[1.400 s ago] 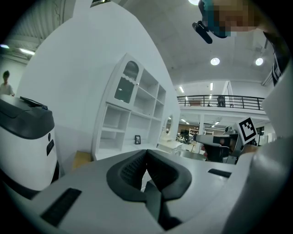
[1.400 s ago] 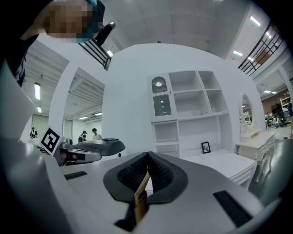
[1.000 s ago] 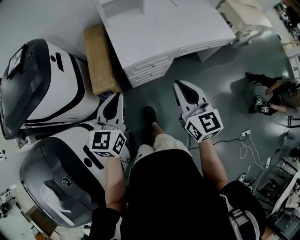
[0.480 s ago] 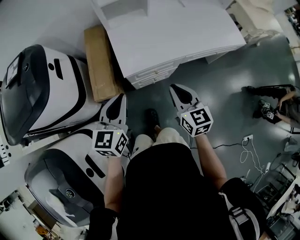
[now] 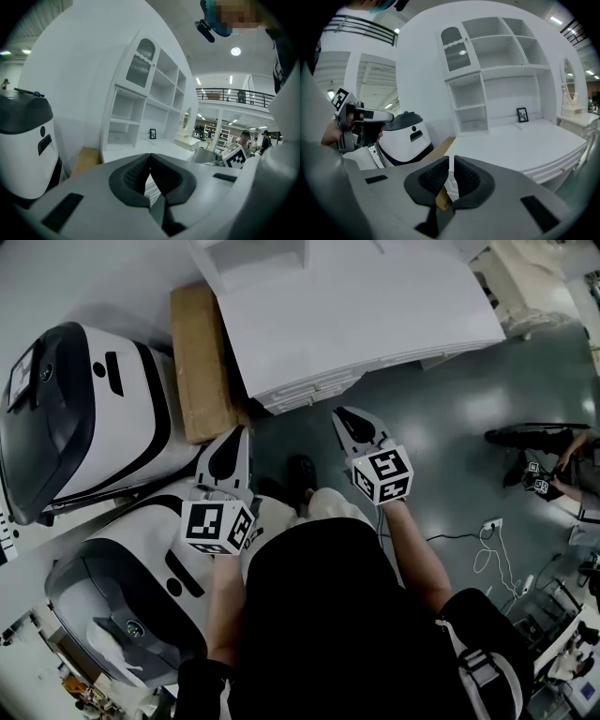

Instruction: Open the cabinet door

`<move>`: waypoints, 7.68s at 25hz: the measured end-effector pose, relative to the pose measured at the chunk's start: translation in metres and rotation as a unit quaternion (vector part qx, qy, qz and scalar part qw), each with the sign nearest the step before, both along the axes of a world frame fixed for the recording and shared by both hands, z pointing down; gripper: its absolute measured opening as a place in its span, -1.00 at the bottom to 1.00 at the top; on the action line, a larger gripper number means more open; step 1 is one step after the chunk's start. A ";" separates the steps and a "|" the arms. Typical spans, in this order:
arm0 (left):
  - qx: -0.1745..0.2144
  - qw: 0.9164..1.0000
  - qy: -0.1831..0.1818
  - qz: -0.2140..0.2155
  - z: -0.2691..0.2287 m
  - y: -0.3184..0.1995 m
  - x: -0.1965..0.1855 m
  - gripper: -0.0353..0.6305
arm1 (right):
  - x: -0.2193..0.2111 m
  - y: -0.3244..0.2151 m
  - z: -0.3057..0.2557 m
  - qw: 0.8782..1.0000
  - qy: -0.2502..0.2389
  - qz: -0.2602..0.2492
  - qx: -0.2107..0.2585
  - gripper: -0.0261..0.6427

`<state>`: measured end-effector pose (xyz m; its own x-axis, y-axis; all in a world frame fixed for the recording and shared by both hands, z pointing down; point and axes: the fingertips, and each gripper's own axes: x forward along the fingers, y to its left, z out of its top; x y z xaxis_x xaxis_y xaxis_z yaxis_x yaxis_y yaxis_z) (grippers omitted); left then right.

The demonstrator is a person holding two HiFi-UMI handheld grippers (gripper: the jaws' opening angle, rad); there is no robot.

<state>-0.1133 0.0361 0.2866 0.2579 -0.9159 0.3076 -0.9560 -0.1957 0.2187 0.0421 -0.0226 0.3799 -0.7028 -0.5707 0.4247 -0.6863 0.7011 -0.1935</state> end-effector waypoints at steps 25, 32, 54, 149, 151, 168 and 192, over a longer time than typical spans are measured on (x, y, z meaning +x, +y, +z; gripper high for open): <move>-0.049 0.999 0.015 0.005 0.054 -0.016 0.002 -0.82 | -0.018 -0.032 0.125 0.997 0.053 0.016 -0.057 -0.66; -0.056 0.998 0.024 -0.004 0.068 -0.020 0.000 -0.83 | -0.020 -0.043 0.165 0.994 0.080 0.026 -0.072 -0.65; -0.097 0.995 0.034 -0.002 0.114 -0.031 -0.007 -0.83 | -0.027 -0.091 0.276 0.979 0.145 0.061 -0.128 -0.57; -0.119 0.991 0.044 0.032 0.130 -0.017 0.019 -0.83 | -0.010 -0.060 0.335 0.954 0.212 0.053 -0.206 -0.64; -0.119 0.991 0.044 0.031 0.130 -0.018 0.019 -0.82 | -0.008 -0.056 0.335 0.953 0.213 0.053 -0.208 -0.64; -0.114 0.992 0.044 0.035 0.125 -0.012 0.030 -0.83 | 0.014 -0.012 0.334 0.948 0.220 0.050 -0.224 -0.64; -0.113 0.992 0.035 0.041 0.121 -0.004 0.036 -0.83 | 0.033 0.026 0.336 0.947 0.209 0.046 -0.239 -0.64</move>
<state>-0.0773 0.0319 0.4080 0.3570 -0.7999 0.4824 -0.9198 -0.2109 0.3308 0.0746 0.0037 0.7158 -0.3728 -0.2942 0.8801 -0.8270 0.5354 -0.1714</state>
